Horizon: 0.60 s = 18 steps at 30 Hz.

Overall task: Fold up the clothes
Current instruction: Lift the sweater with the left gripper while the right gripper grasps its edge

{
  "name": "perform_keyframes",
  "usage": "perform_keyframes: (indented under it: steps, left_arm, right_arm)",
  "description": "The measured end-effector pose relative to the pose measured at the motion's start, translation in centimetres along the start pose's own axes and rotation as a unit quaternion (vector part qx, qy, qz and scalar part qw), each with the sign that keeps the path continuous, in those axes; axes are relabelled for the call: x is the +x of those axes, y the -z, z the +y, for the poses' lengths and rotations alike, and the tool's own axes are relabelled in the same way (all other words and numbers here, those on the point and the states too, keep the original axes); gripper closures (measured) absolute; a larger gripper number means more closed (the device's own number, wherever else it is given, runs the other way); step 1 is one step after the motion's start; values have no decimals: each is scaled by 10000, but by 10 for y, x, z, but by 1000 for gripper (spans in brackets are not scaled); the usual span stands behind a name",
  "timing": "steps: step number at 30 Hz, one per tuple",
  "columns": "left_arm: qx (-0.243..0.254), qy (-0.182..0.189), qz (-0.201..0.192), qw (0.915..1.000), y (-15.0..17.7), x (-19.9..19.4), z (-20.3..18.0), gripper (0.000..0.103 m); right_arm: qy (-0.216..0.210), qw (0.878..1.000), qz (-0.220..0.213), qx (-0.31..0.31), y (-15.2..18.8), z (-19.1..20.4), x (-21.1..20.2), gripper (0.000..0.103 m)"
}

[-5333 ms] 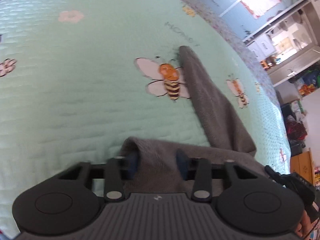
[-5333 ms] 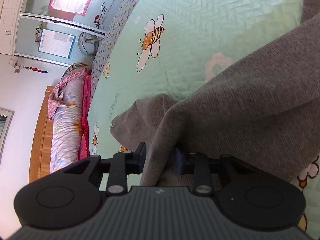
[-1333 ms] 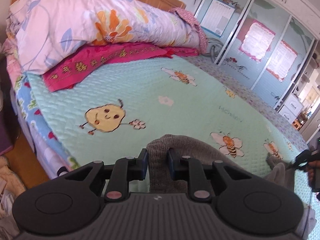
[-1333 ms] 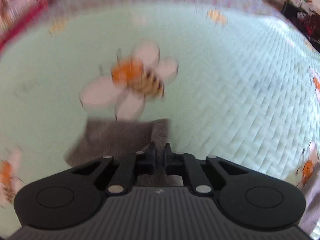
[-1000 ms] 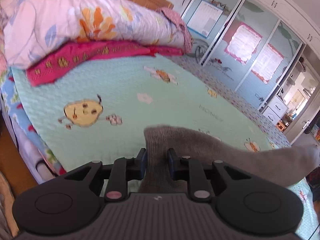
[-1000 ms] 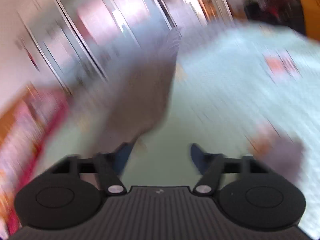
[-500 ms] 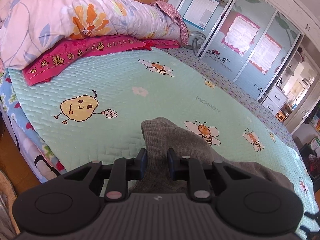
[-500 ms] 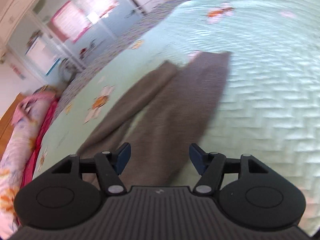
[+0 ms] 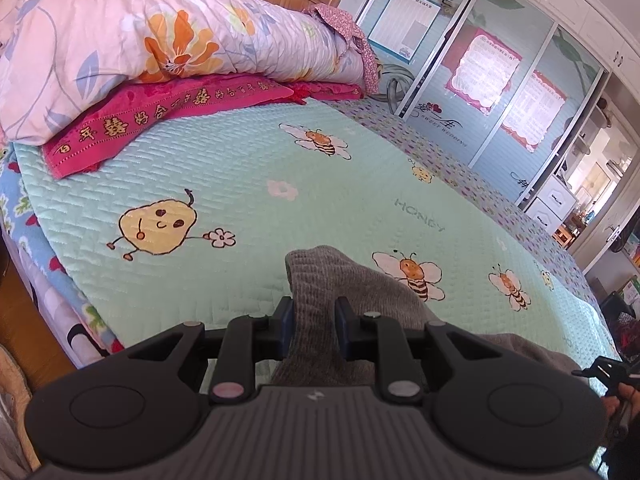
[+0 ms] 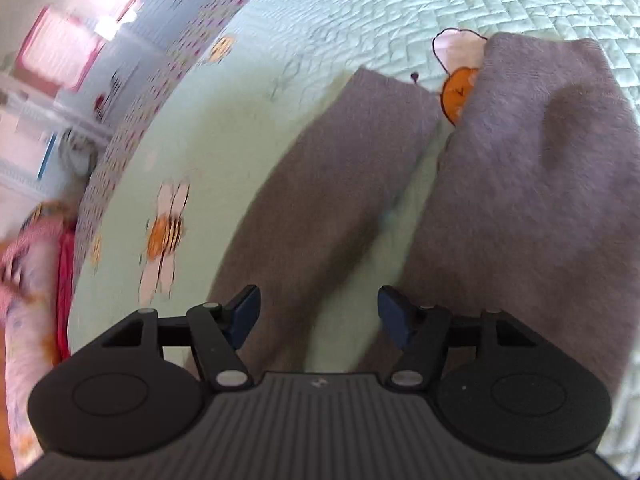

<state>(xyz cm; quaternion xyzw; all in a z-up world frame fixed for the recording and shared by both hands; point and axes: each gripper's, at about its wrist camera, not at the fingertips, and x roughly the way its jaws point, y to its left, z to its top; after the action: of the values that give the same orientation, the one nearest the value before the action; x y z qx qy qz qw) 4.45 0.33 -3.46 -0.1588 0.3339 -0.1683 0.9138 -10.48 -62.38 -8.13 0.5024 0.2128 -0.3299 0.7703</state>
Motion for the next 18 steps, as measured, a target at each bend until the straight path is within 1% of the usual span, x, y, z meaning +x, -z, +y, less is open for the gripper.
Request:
perform_keyframes:
  steps: [1,2,3,5,8,10,11,12,14,16,17,18]
  left_arm:
    - [16,-6,2,10000,-1,2,-1,81]
    - [29,-16,5,10000,-2,3,-1,81]
    - [36,-15,15,10000,-4,5,-2,81]
    - [19,61,-15,10000,-9,7,-5,81]
    - [32,273,-162,9995,-17,3,-14,82]
    - [136,451,-229,9986,-18,-5,-21,82]
    - [210,541,-201,9981,-17,-8,-25,82]
    - [312,635,-49,9975,-14,-8,-26,81]
    - [480,806,350,9950,-4,-5,-23,68]
    - [502,898,709,9922,8,-3,-15,64]
    - [466,906,824,9914,12,-2,-9,63]
    - [398,910,899,9910,14,-3,-3,61]
  right_arm:
    - [-16,10000,-88,9,-4,2,-4,38]
    - [-32,9998,-175,19,-7,4,-8,65]
    - [-48,9996,-263,28,-11,6,-12,100]
    - [-79,9990,-438,46,-18,9,-20,99]
    - [-127,9974,-700,74,-28,15,-32,99]
    - [-158,9960,-874,92,-35,19,-40,99]
    - [-164,9954,-946,73,-35,16,-48,99]
    - [-156,9949,-995,15,-31,6,-61,99]
    - [-140,9938,-1095,-100,-23,-13,-87,99]
    - [-124,9925,-1193,-216,-15,-32,-113,99]
    - [-61,9929,-1169,-231,-9,-44,-119,99]
    - [76,9943,-1051,-166,-3,-59,-116,99]
